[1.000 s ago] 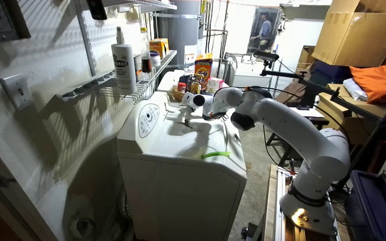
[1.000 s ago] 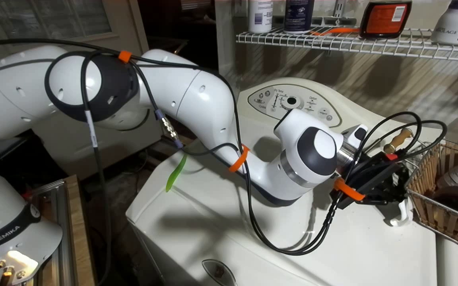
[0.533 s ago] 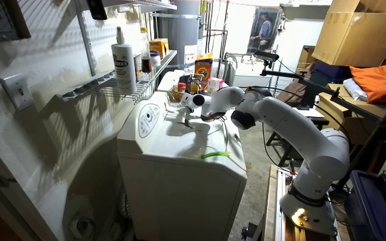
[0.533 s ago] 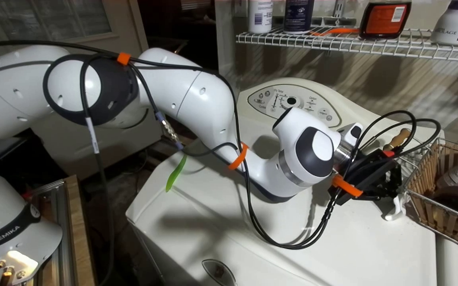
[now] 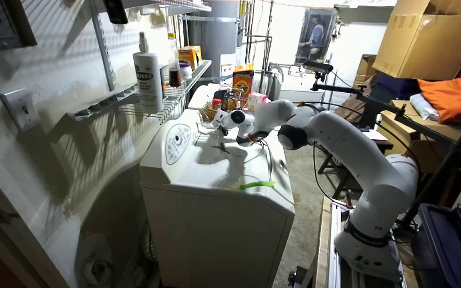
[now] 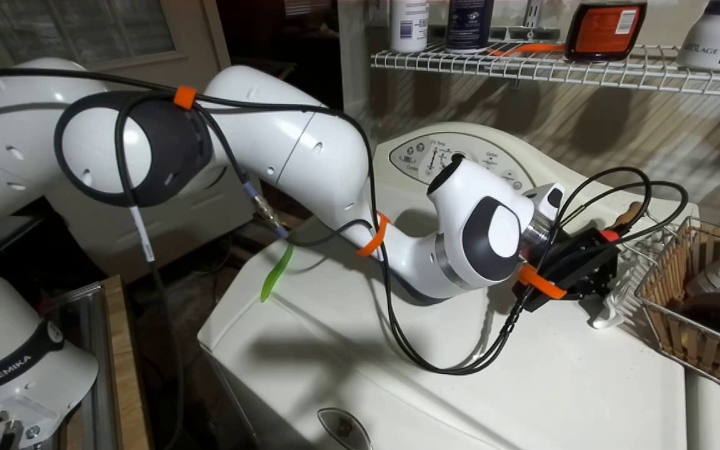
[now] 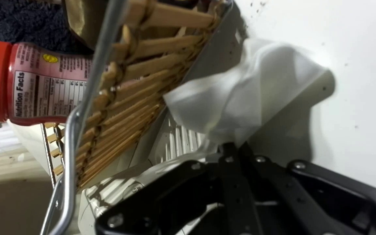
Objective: Use the paper towel to wipe the dirt on top of the washer
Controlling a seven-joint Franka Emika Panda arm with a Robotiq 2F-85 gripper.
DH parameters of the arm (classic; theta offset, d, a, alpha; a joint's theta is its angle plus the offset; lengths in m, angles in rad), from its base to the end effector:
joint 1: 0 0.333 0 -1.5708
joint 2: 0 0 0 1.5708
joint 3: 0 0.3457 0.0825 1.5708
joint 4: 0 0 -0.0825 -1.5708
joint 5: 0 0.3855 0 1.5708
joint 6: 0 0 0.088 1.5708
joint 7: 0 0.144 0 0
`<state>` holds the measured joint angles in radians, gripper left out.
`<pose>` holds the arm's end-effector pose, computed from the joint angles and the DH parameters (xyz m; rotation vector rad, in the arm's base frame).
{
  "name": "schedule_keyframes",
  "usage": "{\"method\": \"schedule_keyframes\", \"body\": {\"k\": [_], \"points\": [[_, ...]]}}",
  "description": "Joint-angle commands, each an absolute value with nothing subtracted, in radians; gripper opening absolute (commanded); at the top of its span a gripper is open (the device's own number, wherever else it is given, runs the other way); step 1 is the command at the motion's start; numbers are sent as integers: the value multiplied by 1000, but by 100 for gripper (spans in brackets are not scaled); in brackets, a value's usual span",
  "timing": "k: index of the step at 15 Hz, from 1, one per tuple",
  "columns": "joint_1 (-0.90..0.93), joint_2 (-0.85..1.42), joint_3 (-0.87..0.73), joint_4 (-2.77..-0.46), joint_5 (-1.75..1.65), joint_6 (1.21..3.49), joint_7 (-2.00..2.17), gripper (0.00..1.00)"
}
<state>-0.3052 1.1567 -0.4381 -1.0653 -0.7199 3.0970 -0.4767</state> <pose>0.7661 -0.4036 0.2083 1.9569 0.9347 0.3678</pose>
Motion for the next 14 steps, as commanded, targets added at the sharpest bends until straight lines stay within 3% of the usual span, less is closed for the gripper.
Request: {"method": "schedule_keyframes", "body": {"k": [1,14], "points": [[-372,1058,-269,-1169,-723,3059,-574,1],[-675,932,259,-1297,-592,2805,-891,1]]}}
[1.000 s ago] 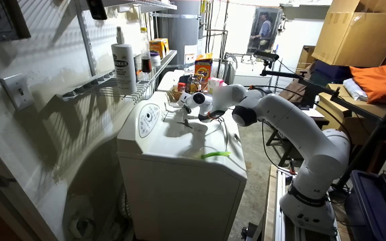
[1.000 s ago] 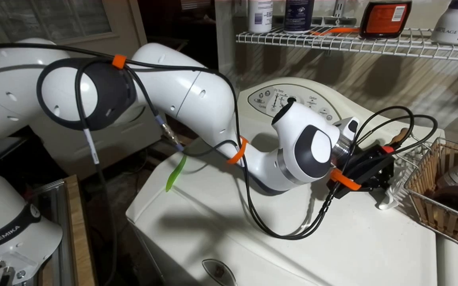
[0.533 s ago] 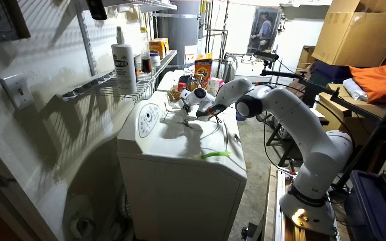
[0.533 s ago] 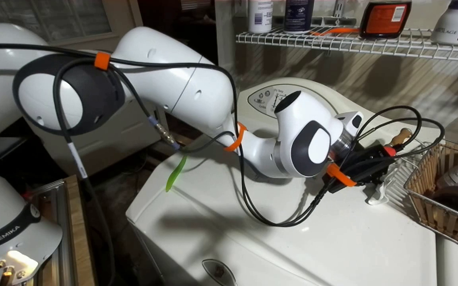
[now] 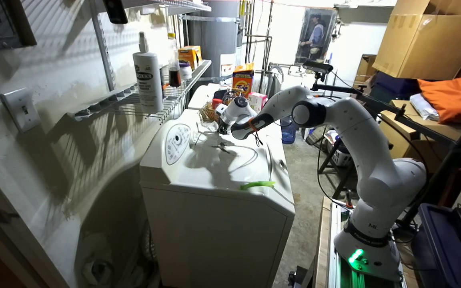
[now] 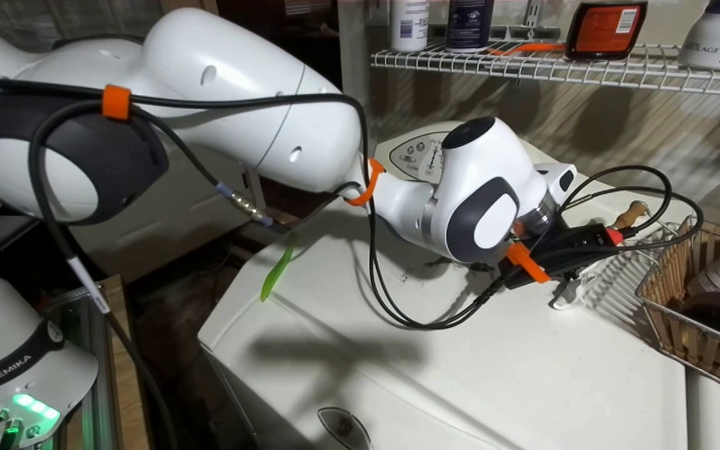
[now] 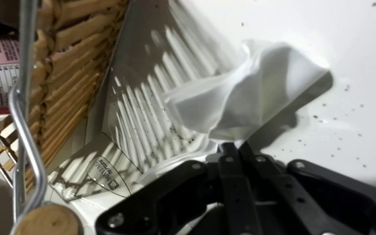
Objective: Use the paper towel to wipe the dirt on top of the washer
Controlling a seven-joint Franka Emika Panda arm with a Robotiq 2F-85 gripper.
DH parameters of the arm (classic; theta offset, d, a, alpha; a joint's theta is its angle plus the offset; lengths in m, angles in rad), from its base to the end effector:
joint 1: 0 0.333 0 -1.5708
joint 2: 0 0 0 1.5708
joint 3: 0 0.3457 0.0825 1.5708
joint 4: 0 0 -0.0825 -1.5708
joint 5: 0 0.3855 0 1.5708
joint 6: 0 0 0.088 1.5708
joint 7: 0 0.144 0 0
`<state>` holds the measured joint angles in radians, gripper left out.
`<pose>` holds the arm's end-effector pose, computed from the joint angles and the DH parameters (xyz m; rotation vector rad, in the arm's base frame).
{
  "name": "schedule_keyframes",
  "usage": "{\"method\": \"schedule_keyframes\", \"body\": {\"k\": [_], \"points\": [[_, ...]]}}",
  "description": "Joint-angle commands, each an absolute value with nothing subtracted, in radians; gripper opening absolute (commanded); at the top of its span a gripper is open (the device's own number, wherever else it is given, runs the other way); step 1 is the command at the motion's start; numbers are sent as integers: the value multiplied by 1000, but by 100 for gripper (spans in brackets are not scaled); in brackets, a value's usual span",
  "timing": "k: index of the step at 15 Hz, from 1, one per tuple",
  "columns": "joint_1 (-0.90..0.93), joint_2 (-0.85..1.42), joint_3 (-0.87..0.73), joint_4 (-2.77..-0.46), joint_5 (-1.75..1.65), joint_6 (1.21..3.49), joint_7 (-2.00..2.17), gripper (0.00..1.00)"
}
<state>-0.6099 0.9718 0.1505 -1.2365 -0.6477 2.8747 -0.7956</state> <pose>0.7506 -0.3879 0.2389 2.2927 0.9617 0.4854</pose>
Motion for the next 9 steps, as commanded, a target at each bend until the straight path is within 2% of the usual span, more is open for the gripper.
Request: {"method": "schedule_keyframes", "body": {"k": [1,2,3,9], "points": [[-693,929,290,-1300,-579,2776,-911,1],[-710,926,318,-1303,-566,2747,-928,1],[-667,905,258,-1320,-448,2743,-988,1],[-677,890,296,-1307,-166,2618,-1215,1]]}}
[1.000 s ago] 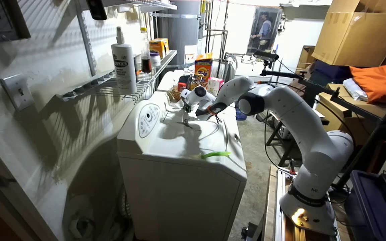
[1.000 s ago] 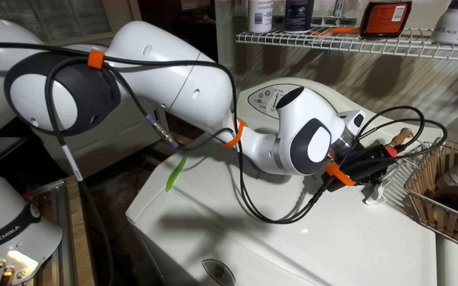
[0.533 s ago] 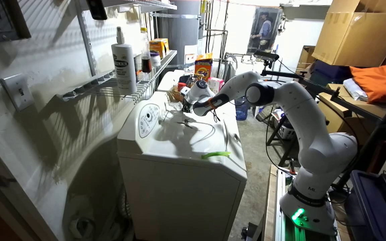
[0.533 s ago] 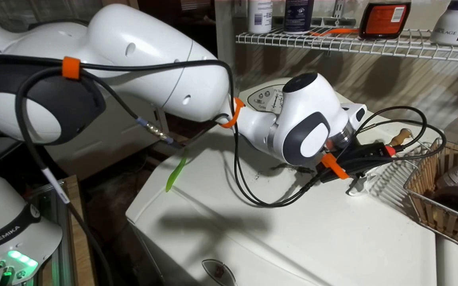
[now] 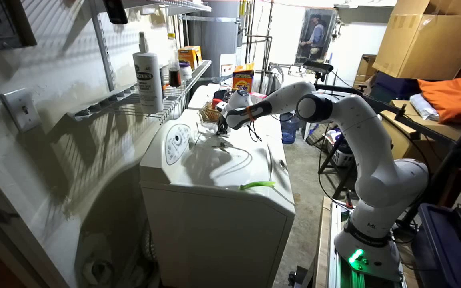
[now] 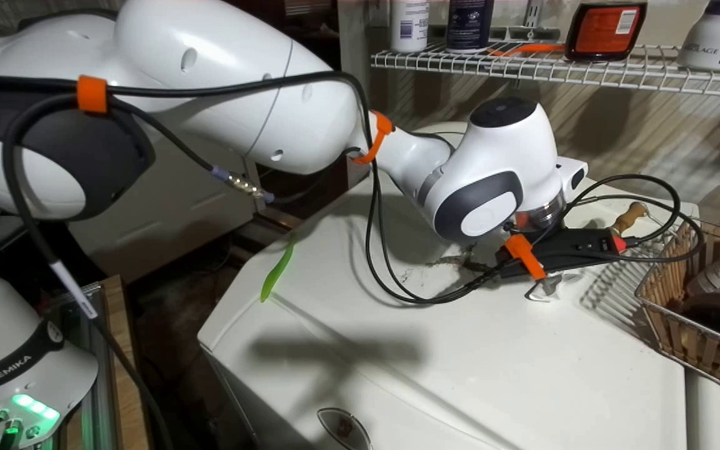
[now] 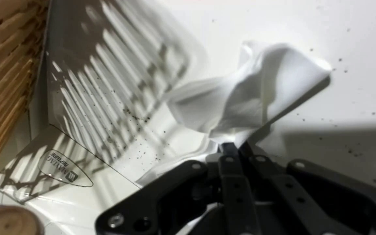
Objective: Use the paper towel to wipe the dirt on top of the washer
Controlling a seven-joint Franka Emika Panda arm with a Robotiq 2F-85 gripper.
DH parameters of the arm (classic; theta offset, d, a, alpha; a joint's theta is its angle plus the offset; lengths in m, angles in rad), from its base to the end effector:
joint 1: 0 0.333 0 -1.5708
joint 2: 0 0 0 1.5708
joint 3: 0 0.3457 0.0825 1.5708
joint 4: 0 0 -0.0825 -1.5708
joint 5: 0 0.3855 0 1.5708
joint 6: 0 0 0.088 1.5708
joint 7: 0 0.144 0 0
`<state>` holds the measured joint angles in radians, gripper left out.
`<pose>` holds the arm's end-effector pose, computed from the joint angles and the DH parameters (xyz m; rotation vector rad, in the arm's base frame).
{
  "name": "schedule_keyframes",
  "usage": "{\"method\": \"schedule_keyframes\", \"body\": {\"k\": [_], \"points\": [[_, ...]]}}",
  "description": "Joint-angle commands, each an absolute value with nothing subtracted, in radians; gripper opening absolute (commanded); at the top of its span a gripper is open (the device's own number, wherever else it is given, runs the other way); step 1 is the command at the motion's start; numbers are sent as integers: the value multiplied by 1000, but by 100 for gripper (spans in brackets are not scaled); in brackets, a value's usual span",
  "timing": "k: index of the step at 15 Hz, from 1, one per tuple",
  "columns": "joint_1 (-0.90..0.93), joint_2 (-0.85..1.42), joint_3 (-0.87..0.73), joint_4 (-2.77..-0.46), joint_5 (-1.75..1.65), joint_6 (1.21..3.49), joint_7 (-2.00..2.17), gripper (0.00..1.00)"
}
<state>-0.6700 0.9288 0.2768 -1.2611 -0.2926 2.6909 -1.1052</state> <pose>0.7440 -0.3815 0.2515 2.5191 1.0262 0.5405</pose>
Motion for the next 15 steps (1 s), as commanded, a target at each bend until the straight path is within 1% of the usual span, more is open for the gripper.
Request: {"method": "schedule_keyframes", "body": {"k": [1,3,4,11,12,15], "points": [[-671,885,290,-1306,-133,2595,-1237,1],[-654,873,267,-1307,-79,2543,-1265,1],[-680,870,303,-1315,-130,2515,-1230,1],[-690,828,338,-1346,-109,2352,-1232,1],[-640,813,268,-1344,-27,2331,-1272,1],[-618,799,240,-1344,52,2245,-1284,1]]}}
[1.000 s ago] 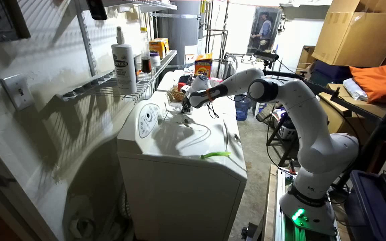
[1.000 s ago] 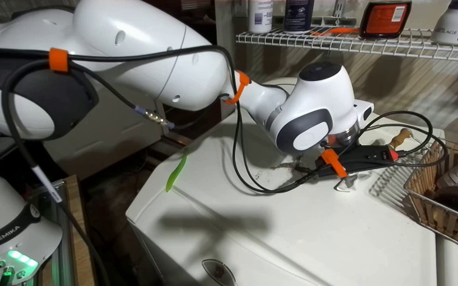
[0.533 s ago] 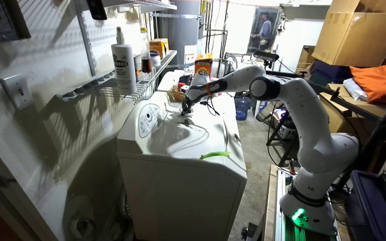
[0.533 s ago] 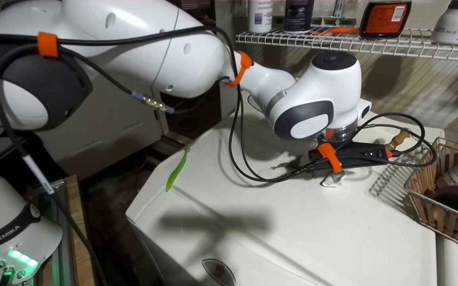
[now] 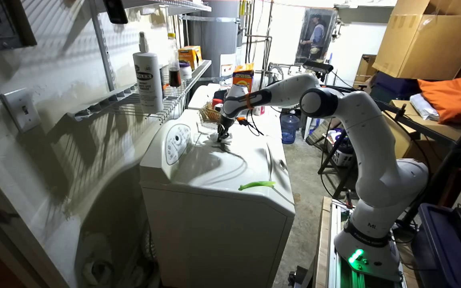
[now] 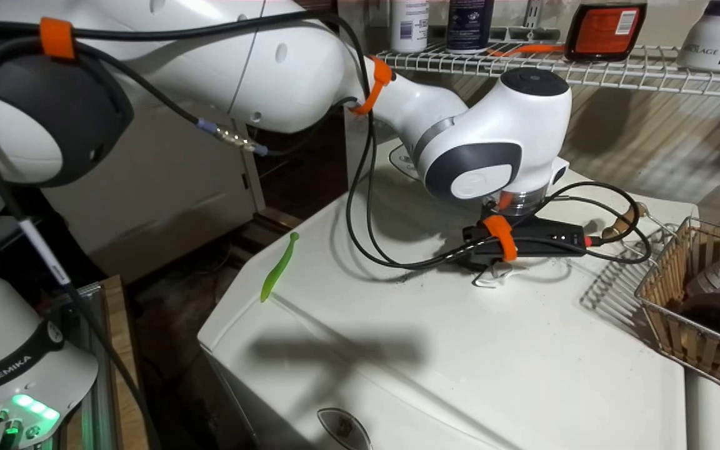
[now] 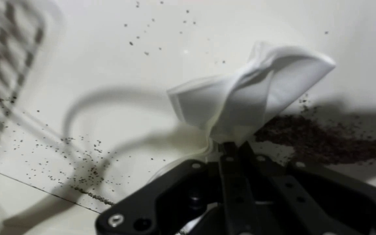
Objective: Use the paper towel to wipe the dirt on top of the washer
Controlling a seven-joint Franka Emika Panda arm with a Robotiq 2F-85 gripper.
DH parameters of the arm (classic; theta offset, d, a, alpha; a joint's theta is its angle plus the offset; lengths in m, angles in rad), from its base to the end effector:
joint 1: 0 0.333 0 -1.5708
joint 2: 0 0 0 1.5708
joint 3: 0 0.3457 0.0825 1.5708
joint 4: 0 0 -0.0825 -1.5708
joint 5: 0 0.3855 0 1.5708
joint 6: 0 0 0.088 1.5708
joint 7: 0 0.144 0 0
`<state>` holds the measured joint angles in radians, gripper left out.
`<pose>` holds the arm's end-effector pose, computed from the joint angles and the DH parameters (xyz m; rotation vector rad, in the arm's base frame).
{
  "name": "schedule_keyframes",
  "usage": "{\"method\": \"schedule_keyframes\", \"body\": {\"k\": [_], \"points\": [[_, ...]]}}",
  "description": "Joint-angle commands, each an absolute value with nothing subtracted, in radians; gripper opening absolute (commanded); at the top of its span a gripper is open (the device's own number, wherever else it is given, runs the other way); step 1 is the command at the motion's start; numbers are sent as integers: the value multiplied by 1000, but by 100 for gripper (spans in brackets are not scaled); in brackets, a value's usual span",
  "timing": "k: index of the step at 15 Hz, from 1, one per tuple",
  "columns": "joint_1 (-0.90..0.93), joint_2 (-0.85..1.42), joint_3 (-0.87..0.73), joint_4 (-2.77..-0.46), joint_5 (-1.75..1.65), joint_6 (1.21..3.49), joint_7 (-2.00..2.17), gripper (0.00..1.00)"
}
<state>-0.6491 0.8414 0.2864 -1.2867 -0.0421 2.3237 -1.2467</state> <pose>0.7240 -0.3395 0.2616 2.8270 1.1848 0.4278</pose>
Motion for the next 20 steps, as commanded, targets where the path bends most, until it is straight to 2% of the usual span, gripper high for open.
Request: {"method": "schedule_keyframes", "body": {"k": [1,2,4,8,9,14,20], "points": [[-654,800,293,-1354,7,2241,-1257,1],[-605,789,224,-1351,77,2225,-1292,1],[-633,780,266,-1372,42,2243,-1261,1],[-611,714,232,-1476,-18,2471,-1270,1],[-563,693,165,-1498,17,2534,-1300,1],[-465,687,35,-1609,-70,2847,-1327,1],[-330,793,-167,-1534,-264,3100,-1266,1]]}}
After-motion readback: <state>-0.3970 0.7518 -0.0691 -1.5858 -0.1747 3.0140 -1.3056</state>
